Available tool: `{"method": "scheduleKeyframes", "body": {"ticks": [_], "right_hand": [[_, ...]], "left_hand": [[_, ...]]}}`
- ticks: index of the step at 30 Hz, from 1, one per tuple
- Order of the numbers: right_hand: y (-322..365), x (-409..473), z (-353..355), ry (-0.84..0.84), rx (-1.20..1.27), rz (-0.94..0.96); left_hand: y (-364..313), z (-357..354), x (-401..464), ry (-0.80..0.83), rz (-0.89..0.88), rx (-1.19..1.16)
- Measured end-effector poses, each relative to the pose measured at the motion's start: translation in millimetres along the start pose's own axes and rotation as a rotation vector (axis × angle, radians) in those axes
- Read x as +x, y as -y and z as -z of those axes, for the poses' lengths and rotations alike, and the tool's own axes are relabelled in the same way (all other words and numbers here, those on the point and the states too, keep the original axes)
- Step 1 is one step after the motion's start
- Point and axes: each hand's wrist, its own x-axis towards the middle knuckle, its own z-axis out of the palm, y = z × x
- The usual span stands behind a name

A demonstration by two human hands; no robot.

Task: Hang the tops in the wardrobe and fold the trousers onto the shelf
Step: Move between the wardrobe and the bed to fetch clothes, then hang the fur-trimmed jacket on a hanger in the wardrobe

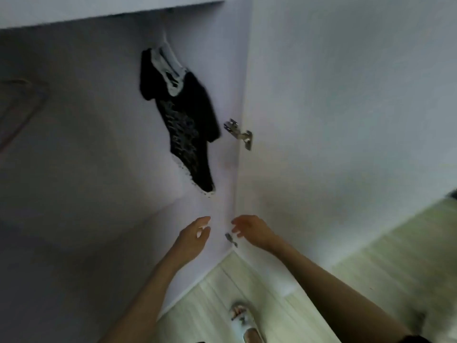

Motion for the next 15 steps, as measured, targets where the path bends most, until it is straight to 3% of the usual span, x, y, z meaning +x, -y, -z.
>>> {"method": "scheduleKeyframes", "body": {"ticks": [6,12,15], "right_hand": [[-102.3,-132.3,-13.5,-0.358,0.335,-0.247],[-196.0,-297.7,-38.8,-0.777,0.600,-0.491],[-221.2,-352.3,-56.9,-0.880,0.616,-0.595]], "left_hand": [[-22.1,-88.7,-32.4,0.369,-0.086,0.131],[-68.8,-215.7,-122.5,0.755,-0.409,0.374],[-76.2,-247.0,-155.4,0.818,-0.501,0.438]]}}
